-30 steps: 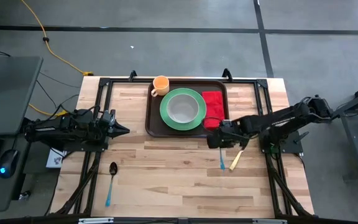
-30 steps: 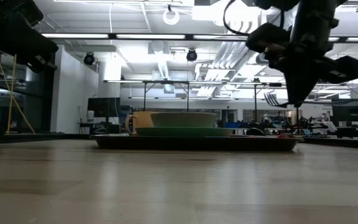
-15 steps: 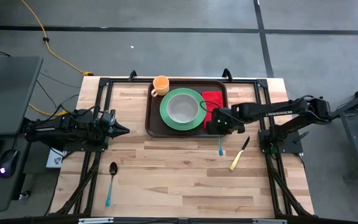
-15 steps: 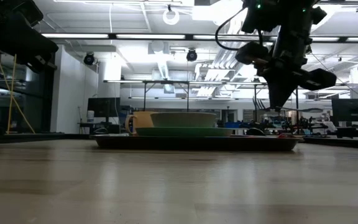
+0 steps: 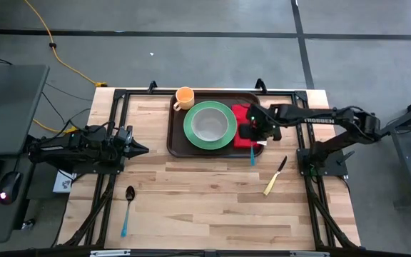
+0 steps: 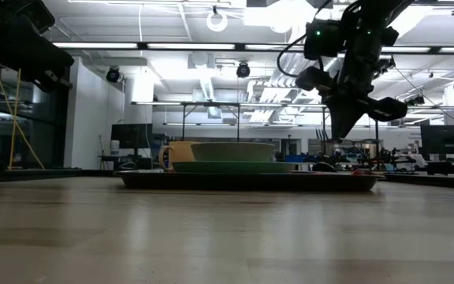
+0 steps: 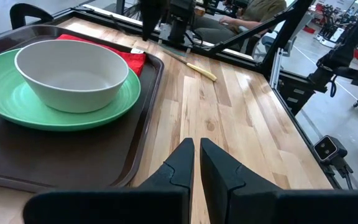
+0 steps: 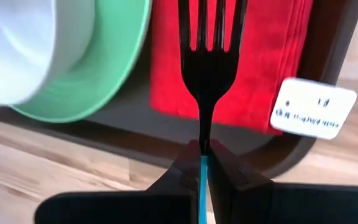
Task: Set up tray
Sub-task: Put the blue fork on top of the red table napkin to the right of the green plate
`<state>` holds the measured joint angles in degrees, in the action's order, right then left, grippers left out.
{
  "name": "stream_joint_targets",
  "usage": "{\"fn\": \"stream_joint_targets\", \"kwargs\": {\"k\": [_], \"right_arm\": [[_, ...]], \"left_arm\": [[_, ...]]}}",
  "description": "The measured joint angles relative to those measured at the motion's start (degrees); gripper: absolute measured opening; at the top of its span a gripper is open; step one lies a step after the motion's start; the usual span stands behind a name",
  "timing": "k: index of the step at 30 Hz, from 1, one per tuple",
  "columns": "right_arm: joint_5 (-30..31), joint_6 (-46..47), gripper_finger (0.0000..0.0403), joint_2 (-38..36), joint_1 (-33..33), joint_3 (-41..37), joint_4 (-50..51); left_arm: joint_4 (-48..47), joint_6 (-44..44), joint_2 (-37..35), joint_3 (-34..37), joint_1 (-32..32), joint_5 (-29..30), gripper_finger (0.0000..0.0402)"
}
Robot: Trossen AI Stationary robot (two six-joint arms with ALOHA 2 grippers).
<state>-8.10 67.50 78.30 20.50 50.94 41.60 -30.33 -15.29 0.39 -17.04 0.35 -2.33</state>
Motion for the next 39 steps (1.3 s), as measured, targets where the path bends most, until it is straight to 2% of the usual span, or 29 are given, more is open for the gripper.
{"fn": "stream_joint_targets", "kwargs": {"k": [22, 39], "right_arm": [[-6.1, -14.0, 0.0, 0.0, 16.0, 0.0, -10.3], [-7.2, -15.1, 0.0, 0.1, 17.5, 0.0, -13.2]], "left_arm": [[0.2, -1.7, 0.0, 0.0, 0.0, 0.6, 0.0056], [0.2, -1.7, 0.0, 0.0, 0.0, 0.6, 0.0056]]}}
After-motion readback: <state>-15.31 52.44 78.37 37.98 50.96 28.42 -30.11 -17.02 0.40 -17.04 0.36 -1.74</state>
